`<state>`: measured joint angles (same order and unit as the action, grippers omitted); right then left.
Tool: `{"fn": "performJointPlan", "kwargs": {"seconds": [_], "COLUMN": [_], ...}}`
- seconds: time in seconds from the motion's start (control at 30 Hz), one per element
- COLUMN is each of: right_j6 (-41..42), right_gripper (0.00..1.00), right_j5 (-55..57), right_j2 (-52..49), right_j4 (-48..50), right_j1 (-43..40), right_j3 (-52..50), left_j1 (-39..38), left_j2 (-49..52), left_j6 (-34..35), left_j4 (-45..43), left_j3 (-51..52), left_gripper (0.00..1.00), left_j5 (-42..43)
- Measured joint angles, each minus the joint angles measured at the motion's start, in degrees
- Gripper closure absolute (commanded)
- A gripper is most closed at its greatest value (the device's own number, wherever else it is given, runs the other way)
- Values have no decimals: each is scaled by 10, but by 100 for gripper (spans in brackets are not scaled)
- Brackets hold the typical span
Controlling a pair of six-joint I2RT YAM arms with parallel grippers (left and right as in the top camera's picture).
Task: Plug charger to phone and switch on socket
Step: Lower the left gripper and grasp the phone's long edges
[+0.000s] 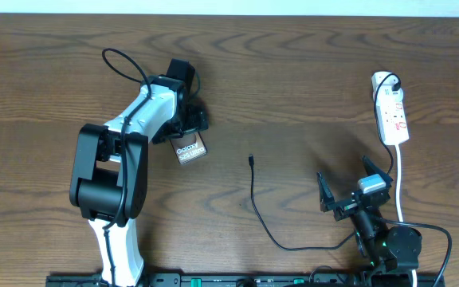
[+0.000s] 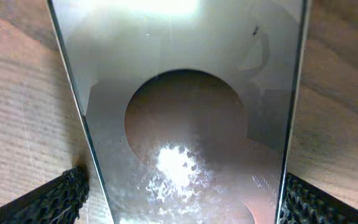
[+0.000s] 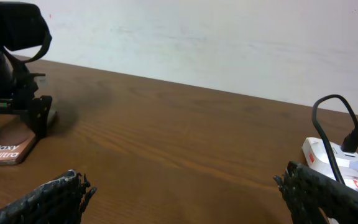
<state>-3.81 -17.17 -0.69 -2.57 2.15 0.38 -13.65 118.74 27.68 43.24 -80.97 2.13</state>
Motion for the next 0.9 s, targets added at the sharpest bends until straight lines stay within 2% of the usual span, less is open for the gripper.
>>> {"fn": "performJointPlan", "kwargs": {"seconds": [0.3,0.6,0.67,0.7,0.9], "right_j6": [0,0,0,0,0], "right_gripper": [1,1,1,1,1], "right_j5": [0,0,0,0,0], "right_j2": [0,0,0,0,0], "right_j4": [0,0,0,0,0], "right_j1": [0,0,0,0,0], "right_j3": [0,0,0,0,0], "left_j1": [-22,-81,-93,-96,-91], "left_j2": [0,0,0,0,0], "left_j6": [6,3,-1,-2,-7], "left_j4": [33,56,63,64,52], "left_j3": [0,0,0,0,0], "left_gripper": [18,19,14,2,2], "left_j5": [15,25,27,27,31]}}
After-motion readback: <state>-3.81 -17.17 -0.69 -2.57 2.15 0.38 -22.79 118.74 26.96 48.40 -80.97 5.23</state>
